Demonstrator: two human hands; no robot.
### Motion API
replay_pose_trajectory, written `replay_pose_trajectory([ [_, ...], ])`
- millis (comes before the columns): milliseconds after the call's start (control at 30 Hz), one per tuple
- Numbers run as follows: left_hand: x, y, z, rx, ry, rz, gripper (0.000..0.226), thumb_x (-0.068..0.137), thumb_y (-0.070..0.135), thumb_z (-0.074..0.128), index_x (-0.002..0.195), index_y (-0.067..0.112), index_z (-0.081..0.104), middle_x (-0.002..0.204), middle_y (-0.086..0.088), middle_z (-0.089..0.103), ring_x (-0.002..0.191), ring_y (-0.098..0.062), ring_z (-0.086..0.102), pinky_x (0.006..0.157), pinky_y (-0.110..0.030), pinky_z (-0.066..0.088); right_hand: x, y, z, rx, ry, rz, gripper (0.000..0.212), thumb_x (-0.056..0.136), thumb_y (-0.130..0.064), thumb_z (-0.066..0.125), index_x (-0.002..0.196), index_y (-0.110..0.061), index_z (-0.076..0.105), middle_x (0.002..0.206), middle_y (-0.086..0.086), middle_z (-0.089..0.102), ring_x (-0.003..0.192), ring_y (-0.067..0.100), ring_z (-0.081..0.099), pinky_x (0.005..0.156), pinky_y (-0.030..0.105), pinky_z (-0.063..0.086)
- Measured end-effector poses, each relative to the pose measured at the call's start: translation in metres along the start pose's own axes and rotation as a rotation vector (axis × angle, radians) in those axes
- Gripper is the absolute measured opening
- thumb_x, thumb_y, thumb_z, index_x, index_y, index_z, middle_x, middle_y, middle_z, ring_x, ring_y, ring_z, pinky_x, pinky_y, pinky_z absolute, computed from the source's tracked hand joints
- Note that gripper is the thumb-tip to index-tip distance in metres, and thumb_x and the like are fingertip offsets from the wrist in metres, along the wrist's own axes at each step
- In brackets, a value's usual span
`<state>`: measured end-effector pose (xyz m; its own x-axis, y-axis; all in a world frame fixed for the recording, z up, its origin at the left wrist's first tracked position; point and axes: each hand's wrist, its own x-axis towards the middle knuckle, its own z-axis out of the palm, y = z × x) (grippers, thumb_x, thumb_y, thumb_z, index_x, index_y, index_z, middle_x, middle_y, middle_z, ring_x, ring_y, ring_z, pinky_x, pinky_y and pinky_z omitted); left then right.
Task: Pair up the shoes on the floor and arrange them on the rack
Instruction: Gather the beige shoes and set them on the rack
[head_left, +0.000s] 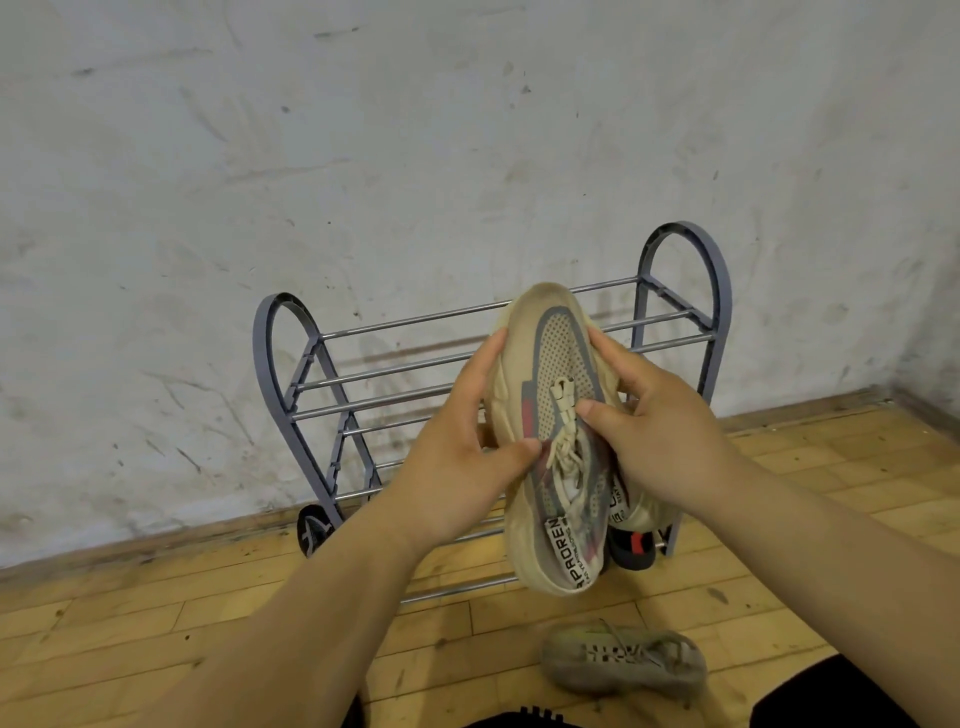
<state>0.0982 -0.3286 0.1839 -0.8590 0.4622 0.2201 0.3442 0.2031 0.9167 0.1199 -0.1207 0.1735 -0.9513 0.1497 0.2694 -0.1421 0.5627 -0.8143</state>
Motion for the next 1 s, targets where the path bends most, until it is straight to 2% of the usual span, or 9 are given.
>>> replay_pose_trajectory([
  [100,-0.002,-0.006,0.004,-0.007,-0.052,-0.046,0.102,0.093,0.004,0.072,0.156,0.061,0.016,0.139,0.015,0.064,0.114,-0.018,0.072,0.098,-0.048,0.058,0.002,0.003,-0.004,0.036,-0.001,0.043,0.070,0.096,-0.026,0.068,0.152,-0.055,0.036,0.138,-0.022,0.060,0.125,0.004,0.056,0.101,0.025,0.046],
  [200,0.001,-0.011,0.005,-0.040,-0.019,-0.101,0.096,0.093,0.004,0.072,0.155,0.060,0.024,0.136,0.010,0.067,0.115,-0.018,0.071,0.098,-0.048,0.059,0.004,0.010,-0.006,0.138,-0.069,0.125,0.063,0.095,-0.018,0.072,0.140,-0.054,0.046,0.111,-0.027,0.067,0.096,-0.019,0.061,0.080,0.004,0.046],
  [300,0.004,-0.013,0.004,-0.034,0.037,-0.147,0.080,0.095,0.008,0.071,0.145,0.061,0.038,0.131,0.010,0.069,0.115,-0.016,0.071,0.096,-0.047,0.060,0.005,0.021,-0.004,0.307,-0.153,0.258,0.061,0.093,-0.011,0.074,0.142,-0.042,0.056,0.103,-0.009,0.079,0.092,0.004,0.075,0.084,0.028,0.061],
  [400,0.006,-0.011,0.002,-0.053,0.104,-0.178,0.069,0.100,0.004,0.062,0.143,0.055,0.046,0.127,0.007,0.072,0.107,-0.012,0.074,0.093,-0.044,0.061,0.008,0.028,-0.011,0.394,-0.165,0.361,0.062,0.092,-0.006,0.073,0.142,-0.037,0.056,0.097,-0.003,0.076,0.078,0.012,0.078,0.065,0.028,0.062],
  [533,0.008,-0.014,-0.020,-0.063,0.121,-0.250,0.059,0.102,0.003,0.056,0.140,0.048,0.051,0.108,0.003,0.079,0.094,-0.020,0.078,0.076,-0.038,0.062,0.010,0.047,-0.028,0.316,-0.305,0.491,0.066,0.091,-0.003,0.074,0.145,-0.037,0.054,0.110,0.008,0.075,0.084,0.030,0.079,0.070,0.040,0.063],
  [600,0.007,-0.020,-0.034,-0.037,-0.001,-0.324,0.056,0.102,0.000,0.056,0.140,0.041,0.053,0.109,0.000,0.080,0.095,-0.024,0.078,0.074,-0.035,0.061,0.010,0.062,-0.037,0.246,-0.354,0.546,0.066,0.090,-0.003,0.075,0.145,-0.036,0.056,0.113,0.009,0.075,0.086,0.031,0.078,0.074,0.043,0.063],
  [767,0.005,-0.053,-0.034,0.073,-0.213,-0.477,0.056,0.101,-0.002,0.057,0.141,0.037,0.053,0.117,-0.007,0.077,0.104,-0.028,0.076,0.094,-0.046,0.059,0.015,0.091,-0.047,0.154,-0.298,0.613,0.062,0.092,-0.005,0.074,0.144,-0.034,0.056,0.109,0.008,0.074,0.083,0.029,0.078,0.069,0.038,0.063],
  [833,0.012,-0.071,-0.028,0.121,-0.186,-0.481,0.057,0.100,0.003,0.060,0.142,0.040,0.051,0.116,-0.001,0.078,0.105,-0.023,0.076,0.099,-0.047,0.057,0.019,0.100,-0.046,0.171,-0.246,0.619,0.063,0.092,-0.006,0.074,0.145,-0.034,0.055,0.122,0.013,0.070,0.086,0.031,0.078,0.077,0.045,0.064],
  [1000,0.038,-0.100,-0.011,0.149,-0.043,-0.438,0.049,0.102,0.009,0.059,0.134,0.046,0.057,0.104,0.008,0.079,0.097,-0.016,0.076,0.091,-0.041,0.061,0.032,0.115,-0.032,0.224,-0.161,0.600,0.065,0.092,-0.008,0.075,0.148,-0.032,0.052,0.124,0.012,0.069,0.093,0.032,0.075,0.086,0.048,0.062],
])
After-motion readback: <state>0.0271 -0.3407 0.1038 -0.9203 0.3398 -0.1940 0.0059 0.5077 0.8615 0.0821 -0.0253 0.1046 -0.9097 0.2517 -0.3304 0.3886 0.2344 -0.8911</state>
